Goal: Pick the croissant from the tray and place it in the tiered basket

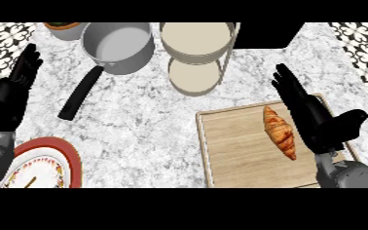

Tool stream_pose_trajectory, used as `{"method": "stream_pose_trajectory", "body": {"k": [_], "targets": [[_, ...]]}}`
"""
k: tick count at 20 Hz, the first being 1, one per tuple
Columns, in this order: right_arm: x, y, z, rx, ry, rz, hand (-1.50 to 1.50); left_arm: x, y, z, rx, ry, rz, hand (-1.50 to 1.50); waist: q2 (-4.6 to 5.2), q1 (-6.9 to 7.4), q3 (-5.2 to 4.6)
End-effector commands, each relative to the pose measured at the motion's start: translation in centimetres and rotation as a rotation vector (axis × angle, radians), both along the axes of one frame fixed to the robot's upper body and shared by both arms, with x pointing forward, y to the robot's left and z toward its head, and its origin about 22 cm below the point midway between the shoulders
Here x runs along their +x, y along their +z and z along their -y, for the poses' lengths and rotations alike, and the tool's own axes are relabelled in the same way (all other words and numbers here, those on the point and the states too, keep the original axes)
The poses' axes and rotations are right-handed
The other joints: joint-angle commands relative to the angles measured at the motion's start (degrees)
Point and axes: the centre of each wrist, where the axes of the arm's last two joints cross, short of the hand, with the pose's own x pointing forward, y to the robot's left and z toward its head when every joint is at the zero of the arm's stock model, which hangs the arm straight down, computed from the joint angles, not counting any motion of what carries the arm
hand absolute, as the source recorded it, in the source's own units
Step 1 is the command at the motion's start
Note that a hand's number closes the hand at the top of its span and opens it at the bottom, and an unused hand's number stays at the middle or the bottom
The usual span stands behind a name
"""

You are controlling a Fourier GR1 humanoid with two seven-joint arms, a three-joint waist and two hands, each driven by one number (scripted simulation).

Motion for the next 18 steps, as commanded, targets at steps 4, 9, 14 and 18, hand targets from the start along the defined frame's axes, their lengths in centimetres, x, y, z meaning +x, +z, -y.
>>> {"method": "stream_pose_trajectory", "body": {"k": [4,9,14,18], "targets": [[-1.7,2.1,2.6,-0.211,0.191,0.406,1.50,-0.8,-4.0,4.7,-0.228,-0.115,-0.168,0.00,-0.45,-0.95,0.41],[-1.1,1.8,8.6,-0.312,-0.401,0.653,-1.50,-2.1,-6.5,7.8,-0.389,-0.152,-0.300,0.00,-0.51,-3.65,0.77],[-7.6,-5.1,9.6,-0.480,-0.110,0.752,-1.50,-1.5,-4.5,10.6,-0.404,-0.231,-0.328,0.00,-0.38,-1.01,0.57],[-10.5,-5.9,10.2,-0.733,-0.083,0.720,-1.50,-2.3,-6.1,10.9,-0.404,-0.212,-0.336,0.00,-0.19,-0.31,0.26]]}}
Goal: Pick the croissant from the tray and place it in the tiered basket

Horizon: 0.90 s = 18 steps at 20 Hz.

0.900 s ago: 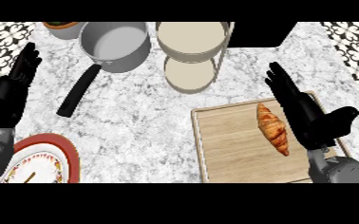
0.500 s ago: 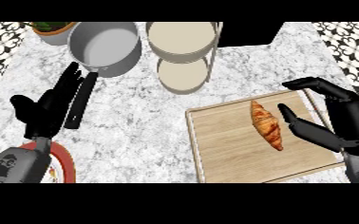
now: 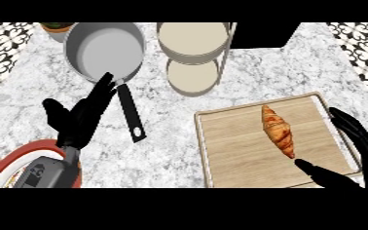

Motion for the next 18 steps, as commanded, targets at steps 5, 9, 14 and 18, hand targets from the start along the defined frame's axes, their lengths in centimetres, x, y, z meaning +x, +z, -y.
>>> {"method": "stream_pose_trajectory", "body": {"k": [5,9,14,18], "targets": [[-6.8,-0.7,0.1,-0.369,-0.272,-0.023,-1.50,-0.4,-0.3,0.3,0.001,-0.005,-0.029,0.00,0.03,-0.15,-0.51],[-9.2,-0.5,1.0,-0.515,-0.454,-0.059,-1.50,-0.6,-0.4,0.6,0.003,-0.004,-0.018,0.00,0.20,-0.68,-0.78],[-11.0,0.6,-3.3,-0.534,-0.544,-0.142,-1.50,-0.4,0.3,1.3,0.002,-0.009,-0.003,0.00,0.45,0.68,-0.73],[-11.0,0.8,-8.0,-0.542,-0.591,-0.219,-1.50,0.3,1.3,1.4,0.002,-0.033,-0.004,0.00,0.61,1.70,-0.54]]}}
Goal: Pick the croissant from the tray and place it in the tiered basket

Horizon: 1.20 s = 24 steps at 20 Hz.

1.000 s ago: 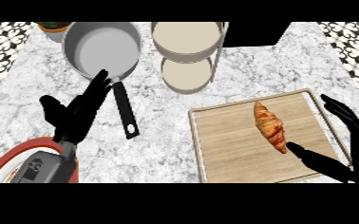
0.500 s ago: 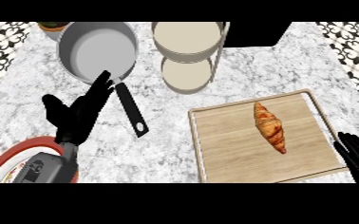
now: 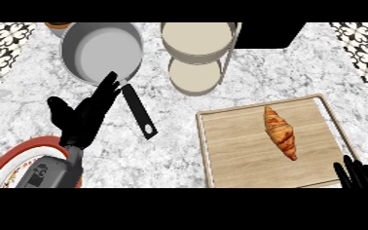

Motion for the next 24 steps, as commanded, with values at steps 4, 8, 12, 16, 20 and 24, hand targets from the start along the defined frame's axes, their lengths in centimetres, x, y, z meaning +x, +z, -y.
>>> {"method": "stream_pose_trajectory", "body": {"k": [4,8,12,16,20,24], "targets": [[0.9,-0.1,-7.4,-0.081,-0.187,-0.088,-1.50,0.0,-0.6,0.5,-0.003,-0.019,-0.013,0.00,0.06,1.11,0.22],[4.2,0.3,-11.1,-0.152,-0.286,-0.124,-1.50,0.8,0.3,0.3,-0.018,-0.026,0.010,0.00,0.09,1.60,0.32],[5.5,-1.2,-14.6,-0.196,-0.309,-0.153,-1.50,0.7,0.2,1.1,-0.019,-0.025,-0.009,0.00,-0.17,1.28,0.48],[6.3,-2.8,-14.3,-0.171,-0.321,-0.229,-1.50,0.2,-1.0,1.9,-0.008,-0.032,-0.005,0.00,-0.20,1.07,0.51],[5.9,-3.8,-12.7,-0.181,-0.362,-0.244,-1.50,2.4,0.2,1.1,0.008,-0.018,-0.008,0.00,-0.18,0.77,0.51],[6.3,-4.4,-11.5,-0.192,-0.397,-0.195,-1.50,1.1,1.7,0.8,-0.008,-0.027,-0.009,0.00,-0.26,1.00,0.52]]}}
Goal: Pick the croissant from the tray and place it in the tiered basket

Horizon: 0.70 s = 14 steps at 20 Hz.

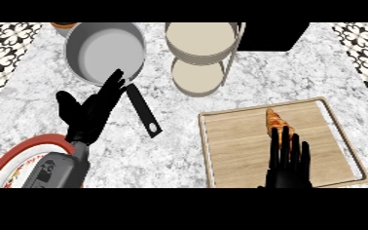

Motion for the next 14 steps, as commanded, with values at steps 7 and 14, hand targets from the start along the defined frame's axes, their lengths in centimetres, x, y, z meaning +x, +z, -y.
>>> {"method": "stream_pose_trajectory", "body": {"k": [7,14], "targets": [[0.4,-3.1,1.1,-0.054,-0.034,0.021,-1.50,-0.8,-1.5,-0.1,0.001,0.010,0.009,0.00,0.58,-0.06,0.67],[0.1,-1.7,4.7,-0.037,-0.022,0.053,-1.50,0.3,-0.6,0.0,-0.006,-0.012,-0.003,0.00,0.52,-0.24,0.67]]}}
